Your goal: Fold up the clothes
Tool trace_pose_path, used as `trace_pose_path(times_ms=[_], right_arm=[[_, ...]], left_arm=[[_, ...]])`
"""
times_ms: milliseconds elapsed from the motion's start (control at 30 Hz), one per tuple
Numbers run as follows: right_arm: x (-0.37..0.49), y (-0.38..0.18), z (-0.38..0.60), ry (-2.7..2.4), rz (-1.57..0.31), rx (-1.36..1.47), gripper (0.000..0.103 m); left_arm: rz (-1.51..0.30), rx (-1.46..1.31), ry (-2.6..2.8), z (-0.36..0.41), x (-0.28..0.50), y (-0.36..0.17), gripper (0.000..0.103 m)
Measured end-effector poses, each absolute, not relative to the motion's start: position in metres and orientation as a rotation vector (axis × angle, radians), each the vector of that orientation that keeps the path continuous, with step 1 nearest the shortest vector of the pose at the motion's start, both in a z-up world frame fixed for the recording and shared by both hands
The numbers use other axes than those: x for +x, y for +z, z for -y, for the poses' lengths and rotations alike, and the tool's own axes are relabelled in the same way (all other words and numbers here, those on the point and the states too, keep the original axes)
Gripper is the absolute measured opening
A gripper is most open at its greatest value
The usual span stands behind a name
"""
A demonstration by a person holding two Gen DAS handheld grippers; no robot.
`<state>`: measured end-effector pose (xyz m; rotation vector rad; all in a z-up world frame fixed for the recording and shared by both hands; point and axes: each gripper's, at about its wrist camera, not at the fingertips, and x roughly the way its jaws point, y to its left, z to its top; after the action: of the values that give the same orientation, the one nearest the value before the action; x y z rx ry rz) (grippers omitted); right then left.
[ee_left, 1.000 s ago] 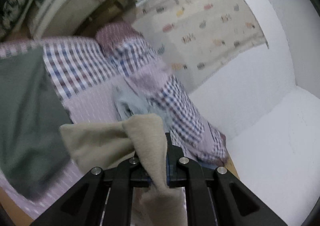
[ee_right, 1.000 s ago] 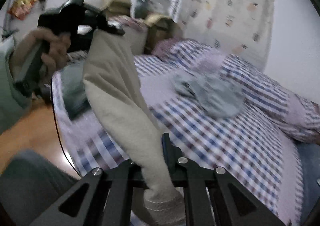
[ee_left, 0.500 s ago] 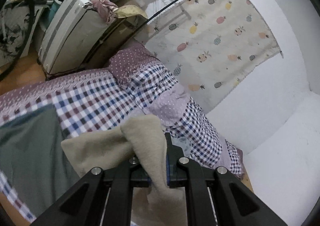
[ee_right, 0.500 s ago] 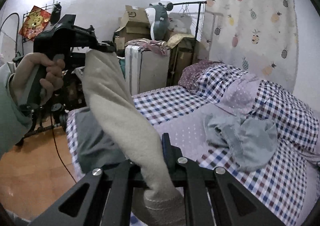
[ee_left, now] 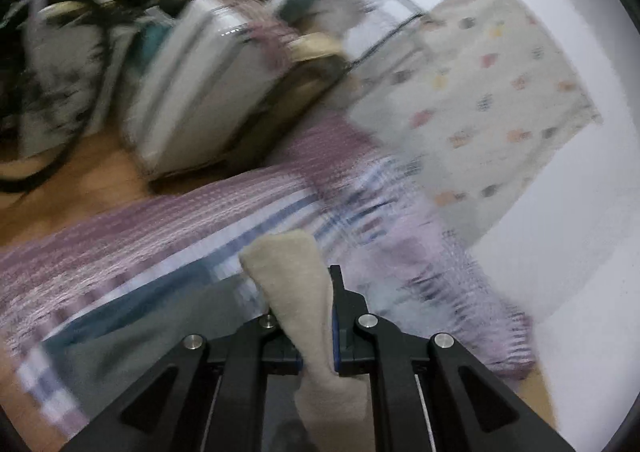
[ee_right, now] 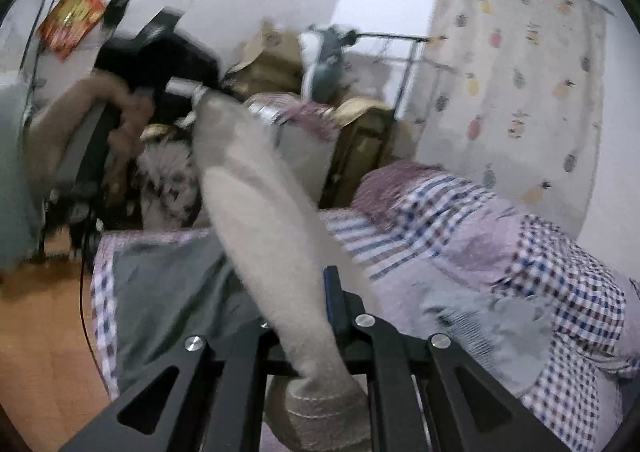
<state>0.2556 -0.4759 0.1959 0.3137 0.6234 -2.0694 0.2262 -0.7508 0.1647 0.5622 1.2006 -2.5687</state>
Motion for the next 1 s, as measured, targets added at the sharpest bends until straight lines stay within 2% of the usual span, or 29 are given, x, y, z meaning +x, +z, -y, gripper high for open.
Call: trace_pose_path(times_ms=[67, 167, 400, 500, 533, 567, 600, 667, 700, 767, 833, 1000], right_arm=[[0.284, 0.157, 0.491, -2.016, -0.687, 0.335, 0.006], [0.327, 0.105, 0.51, -1.938, -0.809, 0.358, 0.006], [0.357, 0.067, 0.517, -1.904, -0.889, 0.383, 0.007], [0.354, 0.06, 0.52, -1.904, -0.897, 0.451, 0.008], [0.353, 0.058, 0.521, -1.905, -0.899, 0.473, 0.01], [0.354, 0.059, 0.521, -1.905, -0.894, 0.493, 0.011], [0.354, 0.06, 0.521, -1.905, -0.889, 0.513, 0.012], [0.354, 0.063, 0.521, -1.905, -0.877, 0.552, 0.019], [0.353, 0.065, 0.52, -1.898, -0.859, 0.581, 0.023], [0.352, 0.072, 0.515, -1.891, -0.796, 0.626, 0.046], [0.354, 0.078, 0.509, -1.9, -0.759, 0.648, 0.054], [0.361, 0.092, 0.494, -1.906, -0.714, 0.667, 0.056]], left_arm=[[-1.176, 0.6, -2.501, 0.762, 0.254, 0.121, 0.008], [-1.262, 0.566, -2.43, 0.776, 0.287, 0.078, 0.008], [-1.241, 0.646, -2.405, 0.776, 0.308, 0.047, 0.01], [-1.232, 0.686, -2.391, 0.778, 0.306, 0.044, 0.014], [-1.229, 0.694, -2.386, 0.779, 0.305, 0.044, 0.021], [-1.222, 0.691, -2.38, 0.778, 0.309, 0.045, 0.033], [-1.216, 0.687, -2.374, 0.777, 0.313, 0.045, 0.042], [-1.203, 0.681, -2.362, 0.774, 0.32, 0.046, 0.073], [-1.196, 0.677, -2.356, 0.773, 0.323, 0.047, 0.076], [-1.184, 0.671, -2.345, 0.771, 0.331, 0.048, 0.08], [-1.171, 0.664, -2.333, 0.768, 0.338, 0.049, 0.08], [-1.113, 0.633, -2.36, 0.748, 0.352, 0.066, 0.081]])
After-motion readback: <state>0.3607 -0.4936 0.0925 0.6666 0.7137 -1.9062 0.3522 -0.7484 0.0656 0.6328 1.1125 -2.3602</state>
